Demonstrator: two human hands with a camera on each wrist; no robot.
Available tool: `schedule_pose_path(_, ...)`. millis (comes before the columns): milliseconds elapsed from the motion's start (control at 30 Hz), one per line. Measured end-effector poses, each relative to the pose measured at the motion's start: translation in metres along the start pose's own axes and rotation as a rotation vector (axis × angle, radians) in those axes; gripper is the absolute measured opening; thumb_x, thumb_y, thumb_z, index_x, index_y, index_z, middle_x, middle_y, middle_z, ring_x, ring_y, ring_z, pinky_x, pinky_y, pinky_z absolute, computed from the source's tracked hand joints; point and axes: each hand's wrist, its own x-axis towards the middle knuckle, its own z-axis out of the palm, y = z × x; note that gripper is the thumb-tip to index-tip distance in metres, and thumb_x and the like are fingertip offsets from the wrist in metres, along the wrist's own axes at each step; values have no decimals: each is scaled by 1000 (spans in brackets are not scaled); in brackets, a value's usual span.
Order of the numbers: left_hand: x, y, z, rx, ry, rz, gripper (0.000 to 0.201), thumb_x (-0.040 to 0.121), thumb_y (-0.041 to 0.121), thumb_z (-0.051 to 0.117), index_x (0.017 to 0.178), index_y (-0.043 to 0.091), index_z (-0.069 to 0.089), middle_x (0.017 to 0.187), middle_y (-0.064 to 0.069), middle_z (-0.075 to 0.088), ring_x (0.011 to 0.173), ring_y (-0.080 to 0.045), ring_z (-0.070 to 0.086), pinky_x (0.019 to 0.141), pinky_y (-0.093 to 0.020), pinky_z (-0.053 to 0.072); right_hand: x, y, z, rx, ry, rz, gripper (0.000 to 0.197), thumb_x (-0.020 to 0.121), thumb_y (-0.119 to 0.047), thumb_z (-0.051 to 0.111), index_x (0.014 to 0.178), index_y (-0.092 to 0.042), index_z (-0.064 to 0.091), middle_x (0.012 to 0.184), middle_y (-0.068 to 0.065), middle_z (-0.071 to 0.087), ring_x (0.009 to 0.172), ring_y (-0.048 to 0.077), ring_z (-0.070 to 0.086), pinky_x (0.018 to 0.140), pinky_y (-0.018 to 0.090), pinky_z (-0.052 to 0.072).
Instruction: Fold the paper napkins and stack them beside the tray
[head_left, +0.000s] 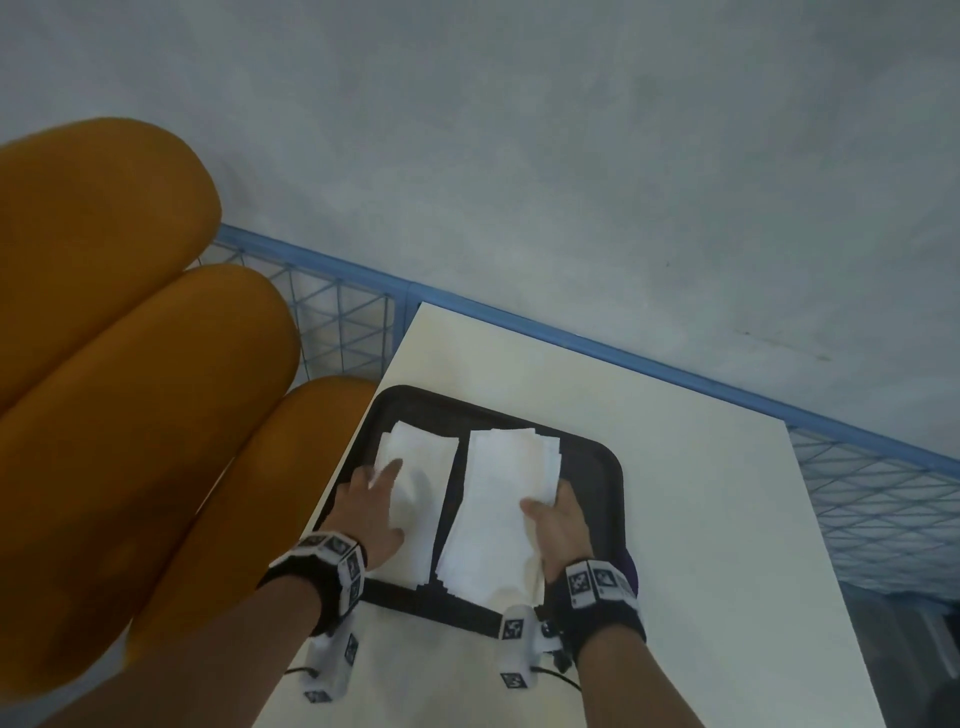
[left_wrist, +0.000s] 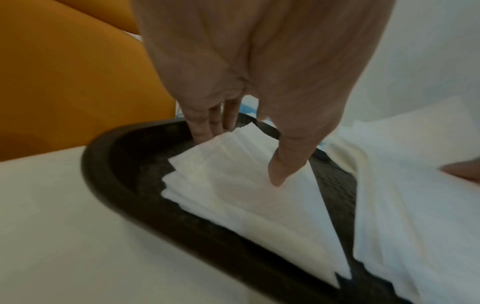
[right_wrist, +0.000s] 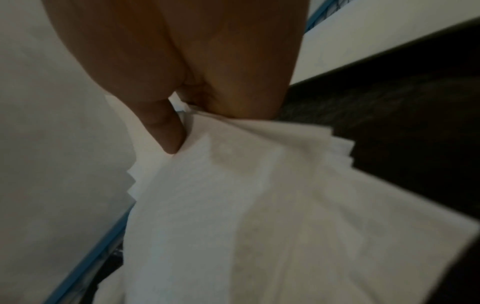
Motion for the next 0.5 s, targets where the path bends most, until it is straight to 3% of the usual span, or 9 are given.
schedule_pose_path(67, -2, -4, 3, 60, -51, 48, 83, 85, 40, 69, 151, 38, 18, 161, -5, 17, 145, -33, 26, 113, -44, 39, 16, 3, 10, -121, -6, -6, 39, 93, -11, 59, 131, -16, 50, 117, 4, 62, 104, 23, 60, 95, 41, 48)
schedule_pose_path(133, -3, -7, 4, 100, -87, 71, 76, 87, 46, 65, 149, 40, 22, 162, -2, 13, 148, -34, 21, 114, -46, 36, 28, 10, 19, -277, 9, -18, 50, 94, -16, 61, 140, -14, 45, 132, 8, 58, 117, 28, 57, 103, 42, 46)
schedule_pose_path(233, -4, -6, 1, 145, -102, 77, 72, 89, 51, 60, 149, 39, 23, 163, -1, 10, 149, -33, 17, 116, -46, 33, 28, 19, 26, -566, 115, -125, 75, 89, -25, 68, 153, -21, 29, 153, 6, 37, 139, 30, 39, 116, 48, 36)
schedule_pose_path(300, -6, -4, -1, 192, -122, 86, 72, 90, 53, 58, 150, 38, 21, 163, -1, 10, 149, -33, 16, 117, -45, 32, 16, 23, 26, -869, 171, -266, 70, 91, -35, 65, 151, -30, 30, 152, 0, 31, 138, 26, 34, 113, 46, 38)
schedule_pose_path(400, -10, -1, -5, 217, -147, 87, 73, 90, 53, 58, 151, 38, 20, 163, -1, 9, 149, -33, 15, 116, -46, 32, 5, 26, 24, -1055, 10, -399, 44, 99, -38, 51, 142, -35, 44, 149, -5, 35, 133, 19, 37, 110, 39, 41)
schedule_pose_path(500, -14, 5, -13, 258, -98, 53, 72, 89, 56, 56, 150, 38, 21, 163, -3, 7, 149, -32, 15, 118, -45, 29, 2, 23, 17, -1032, -168, -355, 46, 102, -37, 48, 147, -31, 43, 157, -6, 31, 140, 19, 34, 118, 34, 32)
